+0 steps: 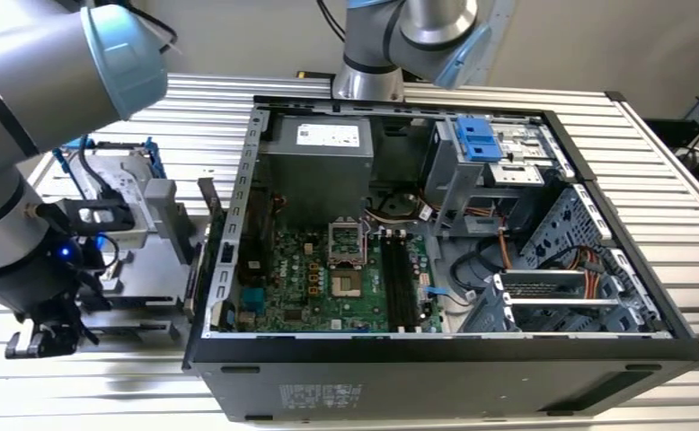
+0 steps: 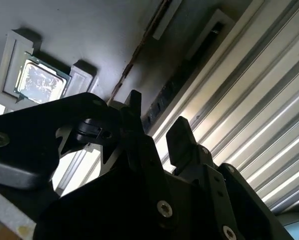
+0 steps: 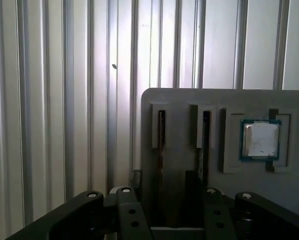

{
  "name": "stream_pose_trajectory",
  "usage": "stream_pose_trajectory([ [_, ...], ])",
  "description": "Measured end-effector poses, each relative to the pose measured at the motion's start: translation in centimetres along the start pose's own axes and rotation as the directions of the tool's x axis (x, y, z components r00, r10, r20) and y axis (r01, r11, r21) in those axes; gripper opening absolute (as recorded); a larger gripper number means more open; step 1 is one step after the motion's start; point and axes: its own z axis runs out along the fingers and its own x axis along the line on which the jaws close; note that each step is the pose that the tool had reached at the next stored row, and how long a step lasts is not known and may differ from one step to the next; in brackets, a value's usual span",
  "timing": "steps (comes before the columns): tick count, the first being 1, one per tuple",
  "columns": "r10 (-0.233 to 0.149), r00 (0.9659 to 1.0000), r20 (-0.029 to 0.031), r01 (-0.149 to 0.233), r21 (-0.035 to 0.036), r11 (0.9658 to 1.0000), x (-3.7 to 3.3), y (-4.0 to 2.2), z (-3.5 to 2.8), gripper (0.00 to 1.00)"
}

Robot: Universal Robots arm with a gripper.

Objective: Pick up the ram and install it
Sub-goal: 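Pick up the ram and move it above insertion slot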

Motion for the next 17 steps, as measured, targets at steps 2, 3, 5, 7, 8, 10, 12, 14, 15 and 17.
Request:
stream_pose_trajectory([
  [2, 0.004, 1.0000, -0.0010, -0.004, 0.0002, 1.0000, 0.02, 0.03, 0.37, 1.00],
  [3, 0.006, 1.0000, -0.0013, -0.006, 0.0003, 1.0000, 0.02, 0.03, 0.53, 1.00],
  [5, 0.006, 1.0000, -0.0017, -0.006, 0.0001, 1.0000, 0.03, 0.04, 0.64, 1.00],
  [7, 0.007, 1.0000, -0.0018, -0.007, 0.0001, 1.0000, 0.03, 0.04, 0.68, 1.00],
  [8, 0.007, 1.0000, -0.0017, -0.007, 0.0002, 1.0000, 0.03, 0.04, 0.69, 1.00],
  [10, 0.007, 1.0000, -0.0018, -0.007, 0.0002, 1.0000, 0.03, 0.04, 0.69, 1.00],
  [12, 0.007, 1.0000, -0.0019, -0.007, 0.0002, 1.0000, 0.03, 0.04, 0.70, 1.00],
  [14, 0.007, 1.0000, -0.0019, -0.007, 0.0002, 1.0000, 0.03, 0.04, 0.70, 1.00],
  [15, 0.007, 1.0000, -0.0020, -0.007, 0.0003, 1.0000, 0.03, 0.04, 0.70, 1.00],
  [17, 0.006, 1.0000, -0.0021, -0.006, 0.0003, 1.0000, 0.03, 0.04, 0.70, 1.00],
])
